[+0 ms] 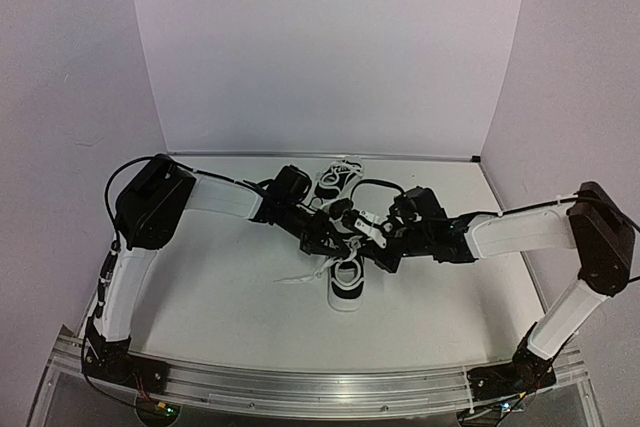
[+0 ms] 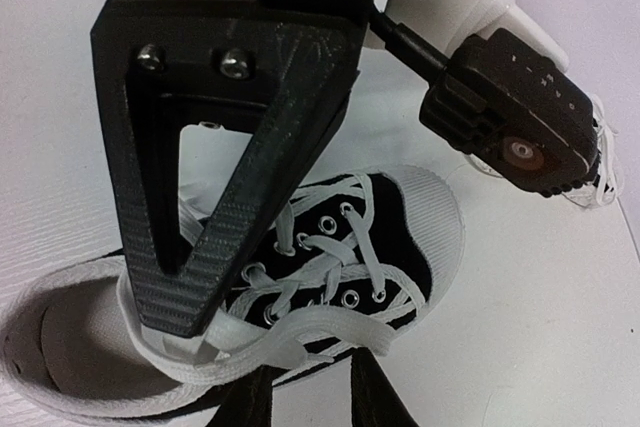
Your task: Tie the shoes
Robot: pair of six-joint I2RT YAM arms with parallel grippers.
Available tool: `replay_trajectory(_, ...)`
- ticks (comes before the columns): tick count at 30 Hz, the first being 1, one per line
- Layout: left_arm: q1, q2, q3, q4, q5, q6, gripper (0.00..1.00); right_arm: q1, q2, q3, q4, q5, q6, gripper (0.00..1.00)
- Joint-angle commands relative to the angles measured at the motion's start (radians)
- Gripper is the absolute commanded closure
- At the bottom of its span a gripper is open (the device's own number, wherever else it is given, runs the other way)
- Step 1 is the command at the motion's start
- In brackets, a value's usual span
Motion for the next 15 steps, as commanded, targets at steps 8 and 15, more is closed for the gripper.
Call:
replay_trajectory(8,0.006,0.003,0.049,0.051,0.041,-0.025,1.00,0.012,0.040,0.056,0.010,-0.008,-0.055,0.78)
replay_trajectory(15,0.009,-0.003,0.042,0.073,0.048,-0.048,1.00,0.015,0.064,0.078,-0.011,-0.016,-0.074,0.81)
